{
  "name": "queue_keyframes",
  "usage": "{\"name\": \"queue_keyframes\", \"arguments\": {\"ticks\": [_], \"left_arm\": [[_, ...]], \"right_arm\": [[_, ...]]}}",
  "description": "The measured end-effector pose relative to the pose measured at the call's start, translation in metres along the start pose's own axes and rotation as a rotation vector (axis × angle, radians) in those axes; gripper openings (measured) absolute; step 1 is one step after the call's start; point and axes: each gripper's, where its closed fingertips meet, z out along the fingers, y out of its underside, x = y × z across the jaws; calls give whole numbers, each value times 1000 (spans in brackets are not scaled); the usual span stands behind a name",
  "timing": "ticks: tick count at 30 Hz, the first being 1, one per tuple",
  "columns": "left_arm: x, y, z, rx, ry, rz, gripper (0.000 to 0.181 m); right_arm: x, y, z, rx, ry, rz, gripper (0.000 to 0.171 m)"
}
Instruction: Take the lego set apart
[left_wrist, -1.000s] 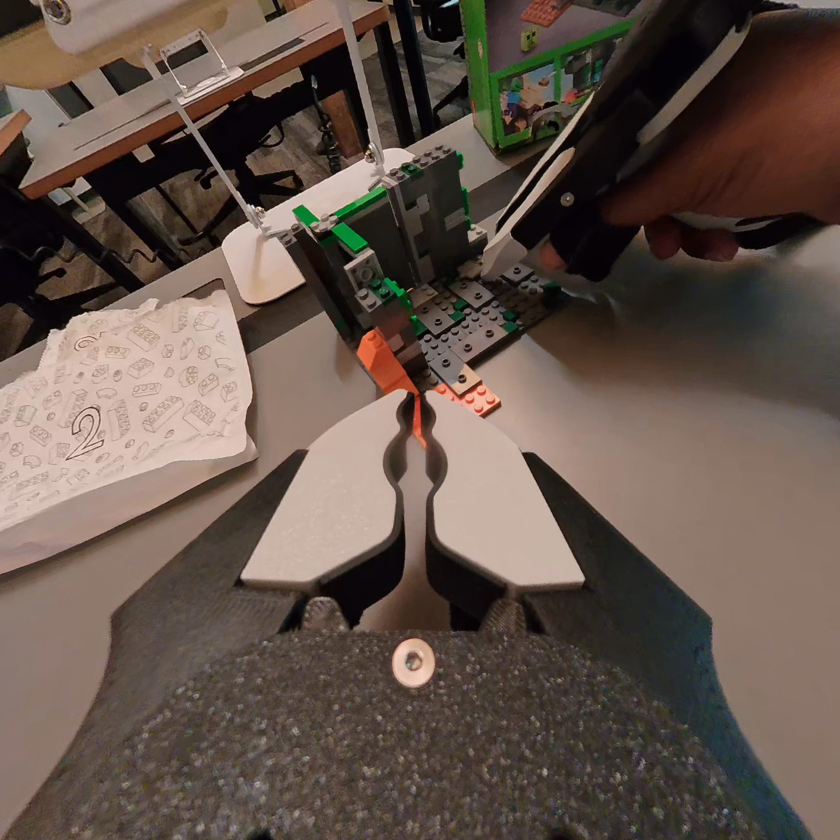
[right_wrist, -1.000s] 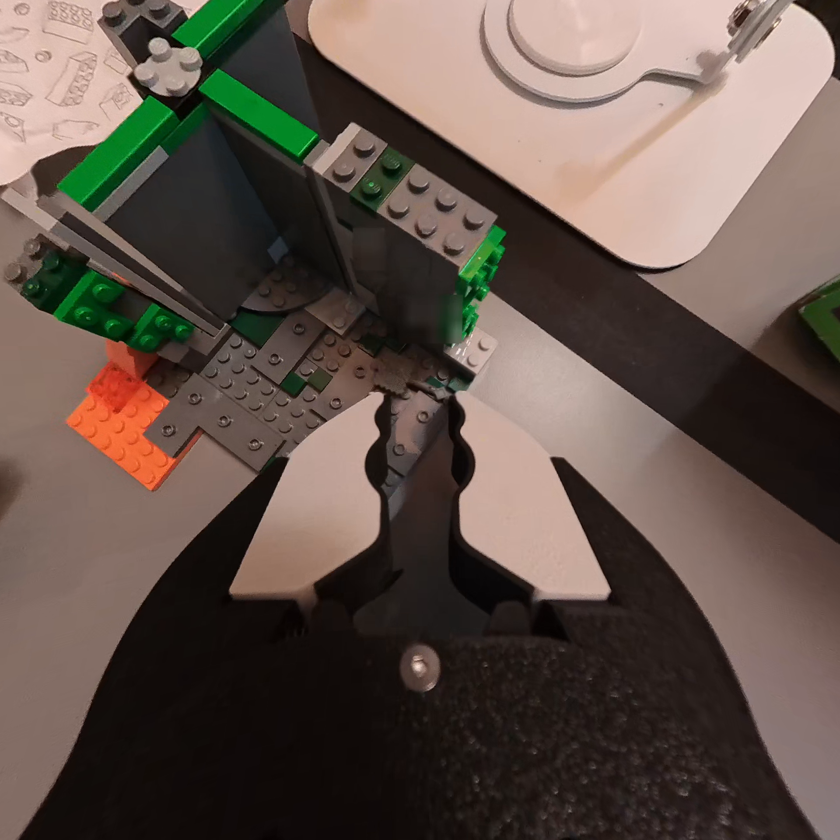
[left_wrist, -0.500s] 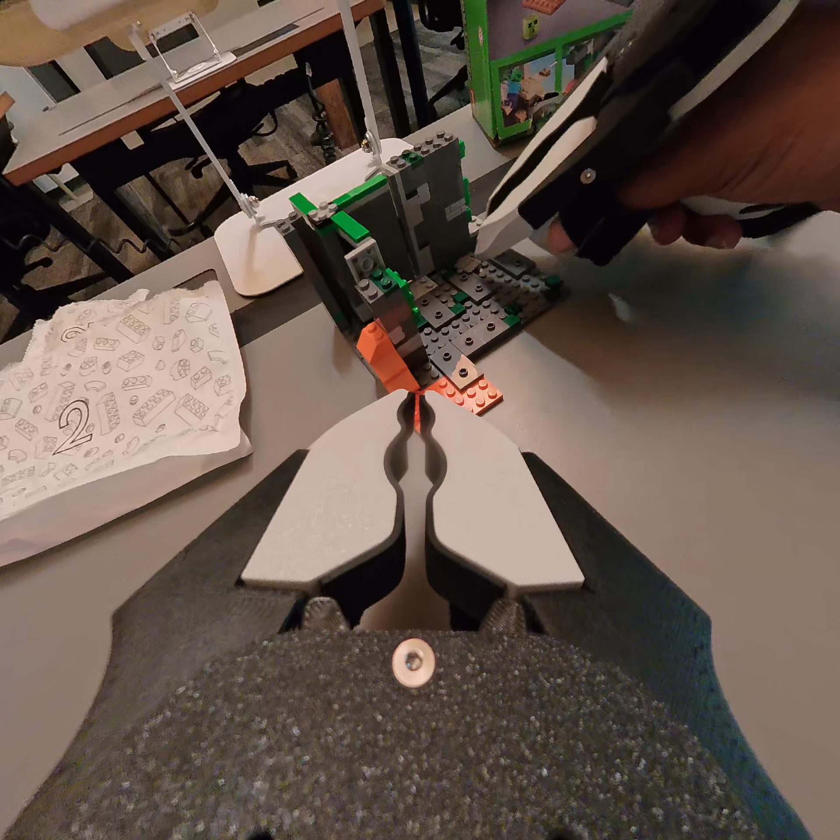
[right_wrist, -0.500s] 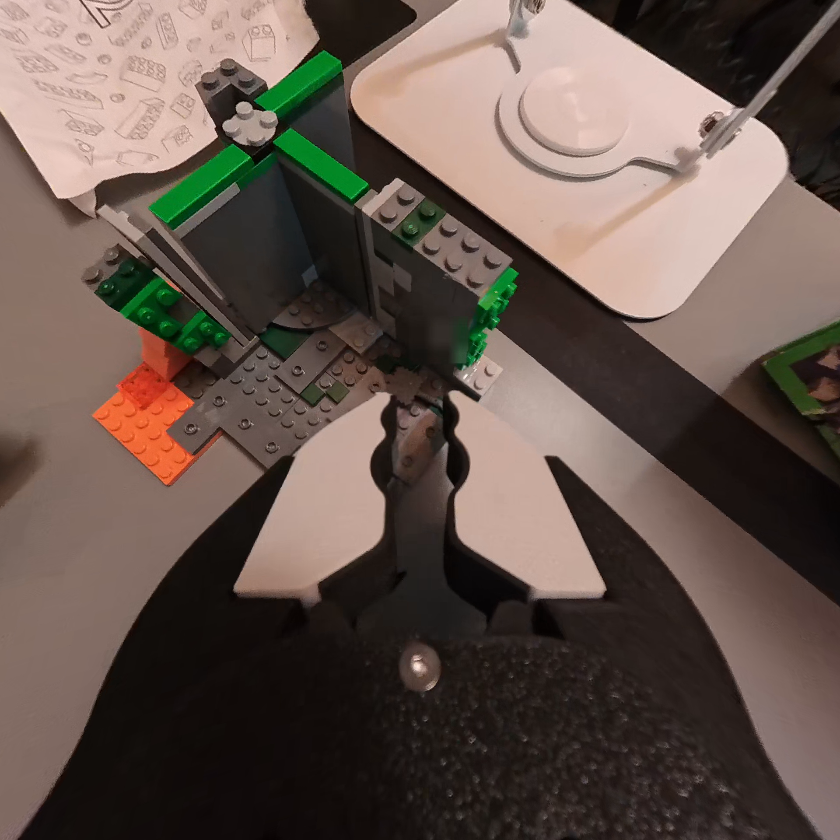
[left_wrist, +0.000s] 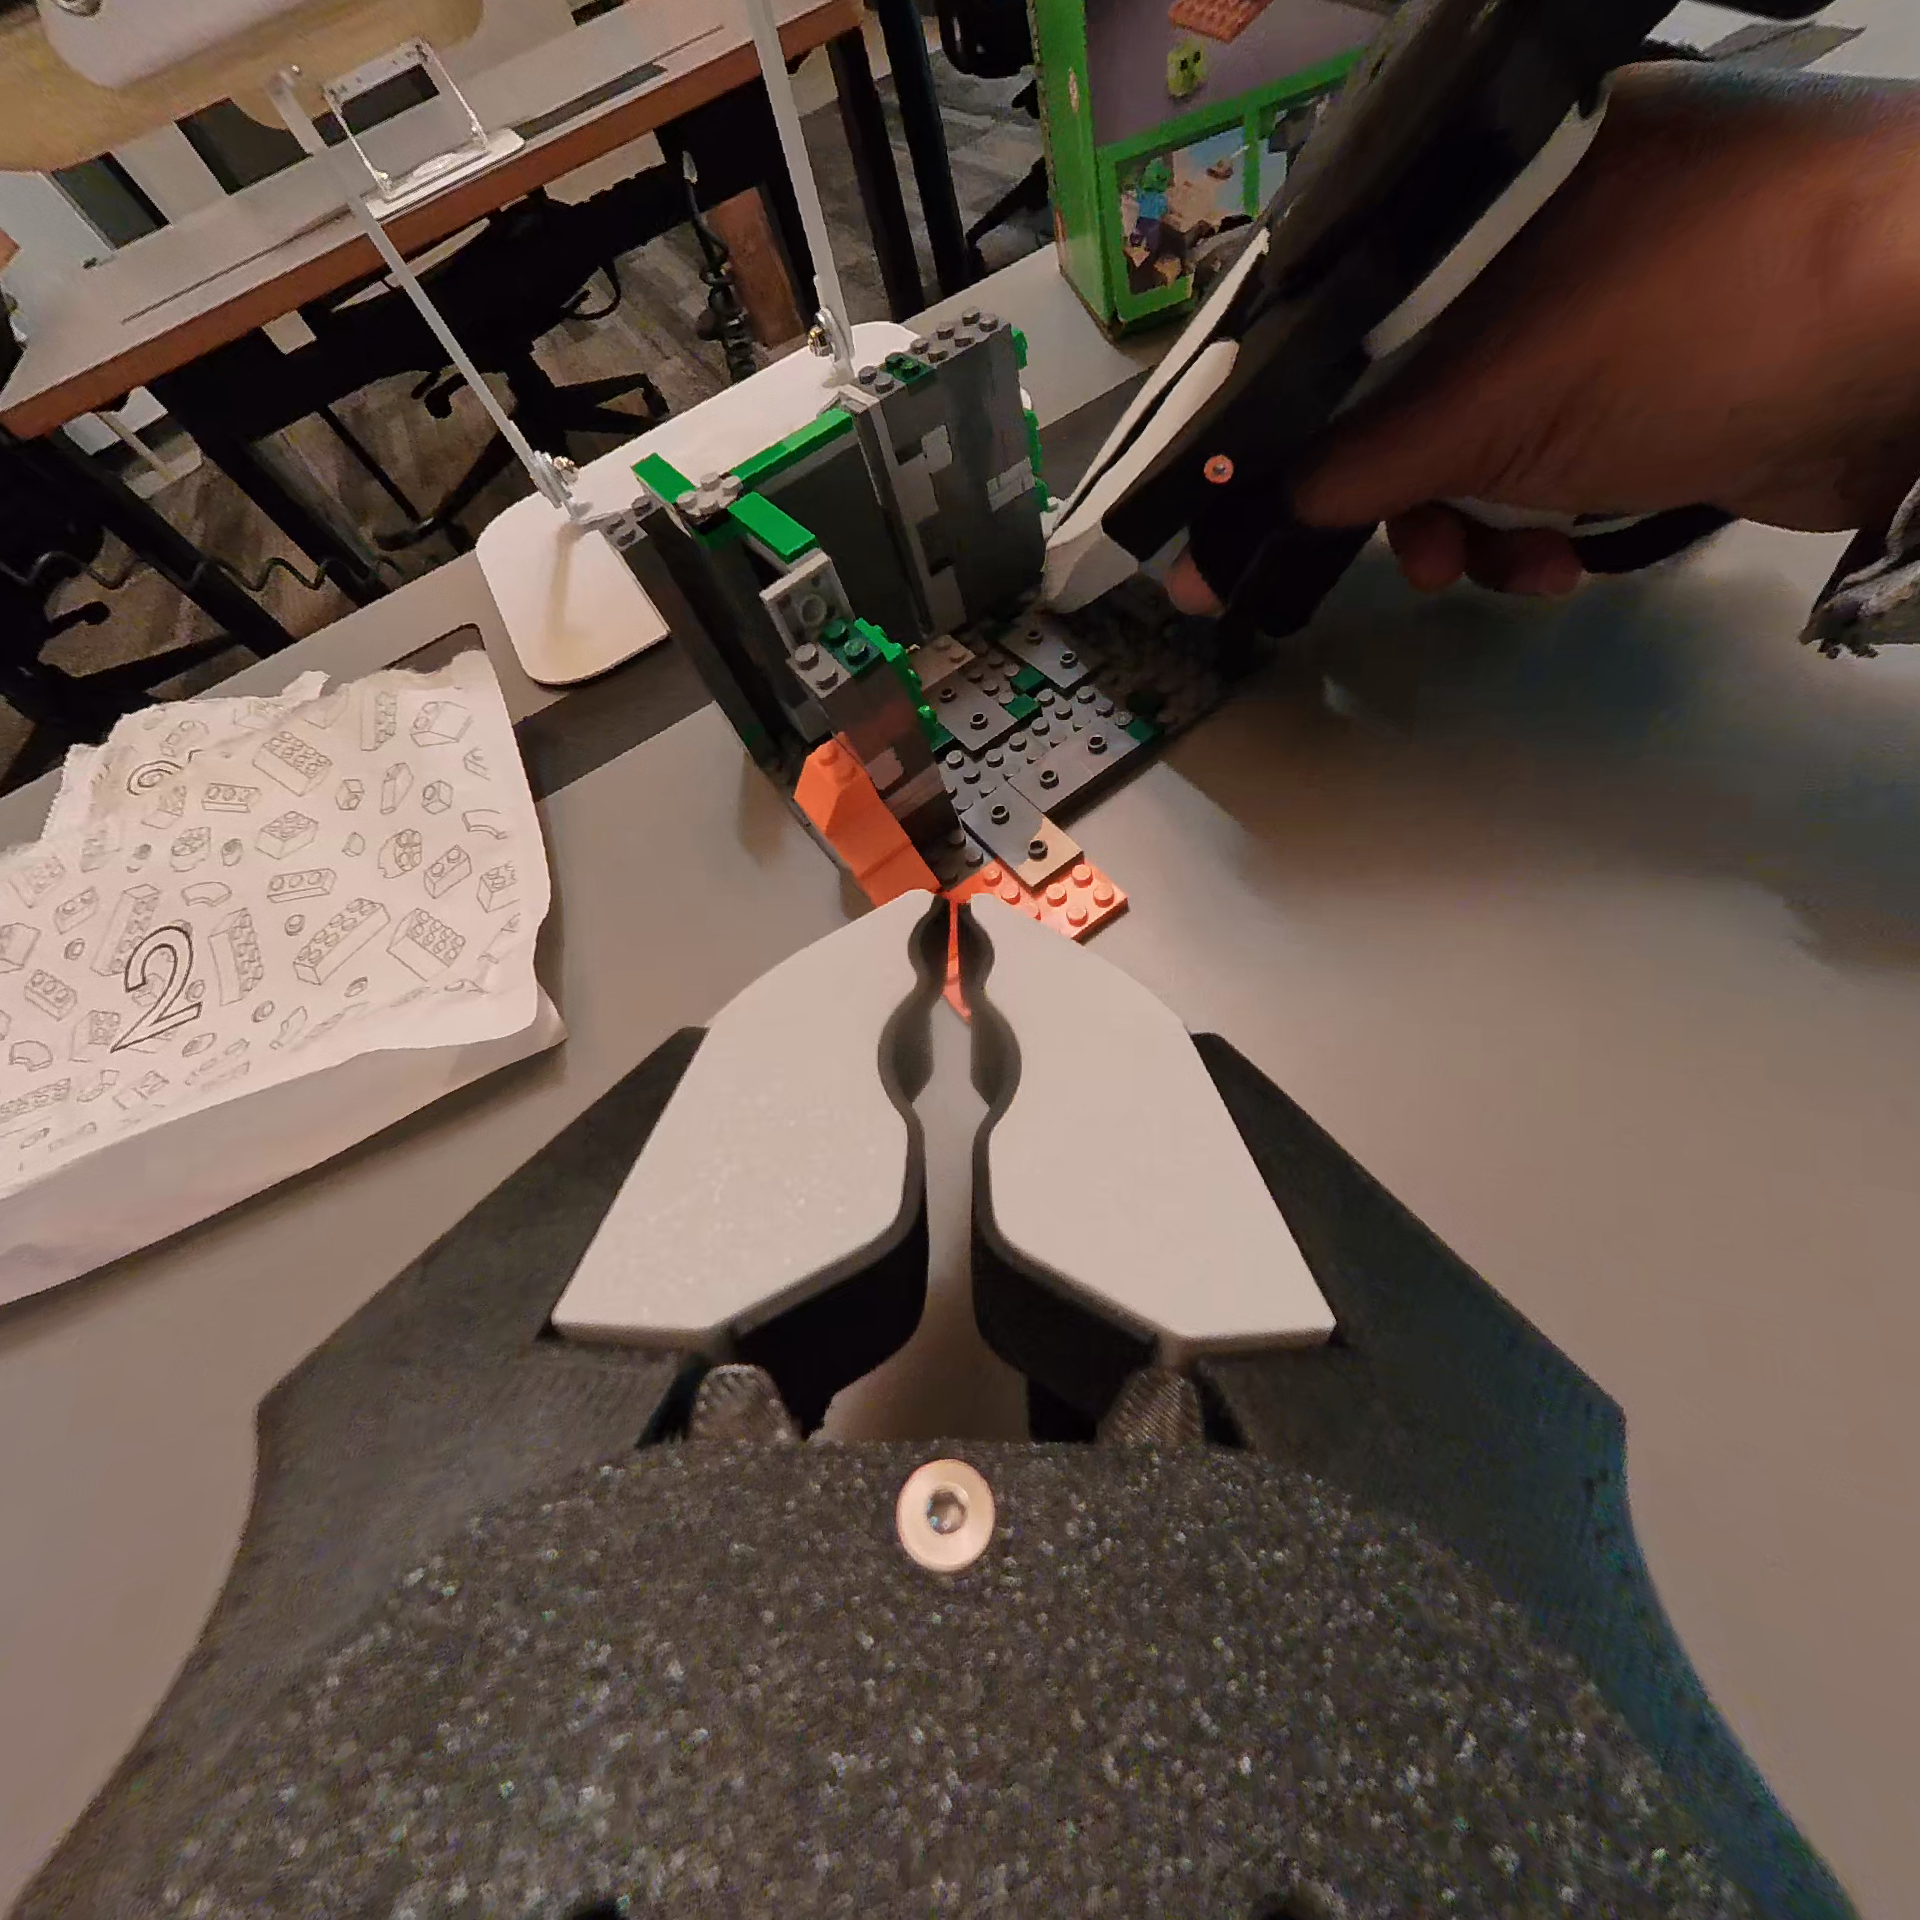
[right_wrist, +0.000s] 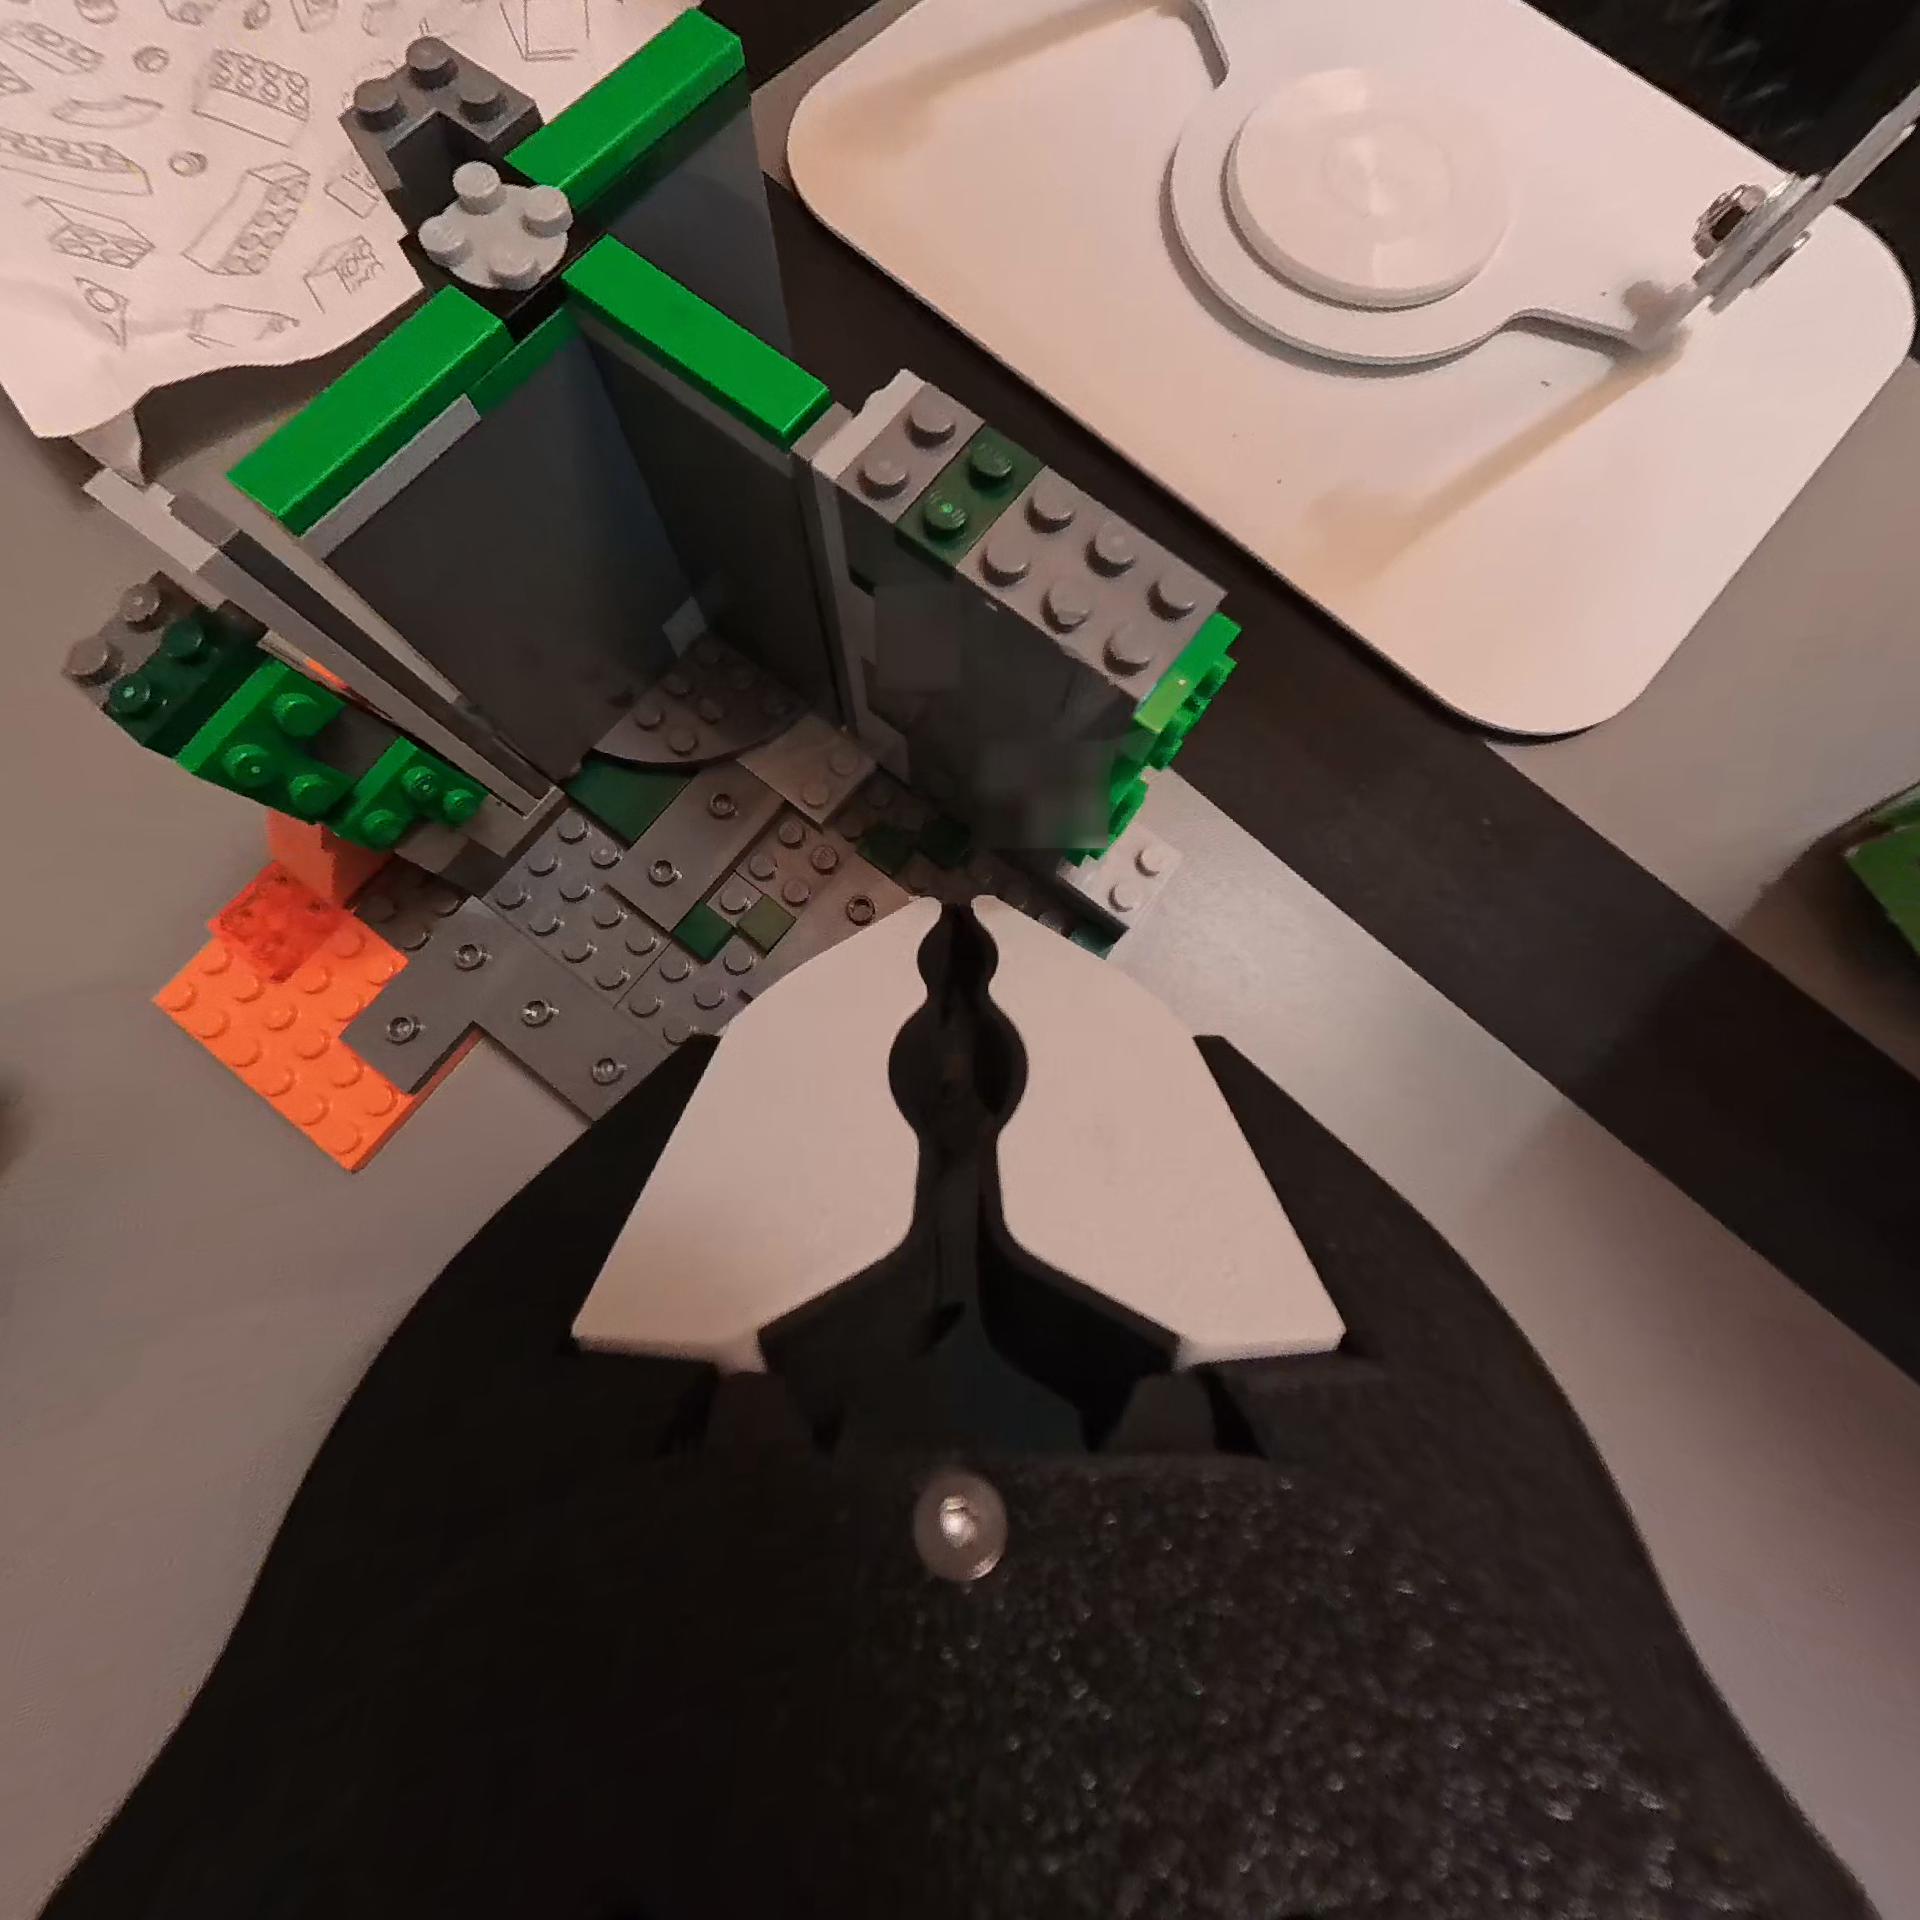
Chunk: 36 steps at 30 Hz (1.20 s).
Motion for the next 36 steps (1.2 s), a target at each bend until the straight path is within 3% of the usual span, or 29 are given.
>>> {"name": "queue_keyframes", "arguments": {"ticks": [11,15,19,24,31,36], "left_arm": [[2,0,1,-2,10,-1,1],[2,0,1,-2,12,0,1],[2,0,1,-3,11,1,1],[1,0,0,-1,11,-3,1],[1,-1,0,1,9,1,1],[0,0,-1,1,9,-2,1]], "right_arm": [[1,-5,-22,46,-36,93,0],[-4,0,-20,3,-56,92,21],[-6,9,-13,-45,-45,76,30],[-1,12,-14,-73,-3,73,15],[-2,13,-17,-75,25,52,14],[-1,11,-22,-49,17,65,4]]}}
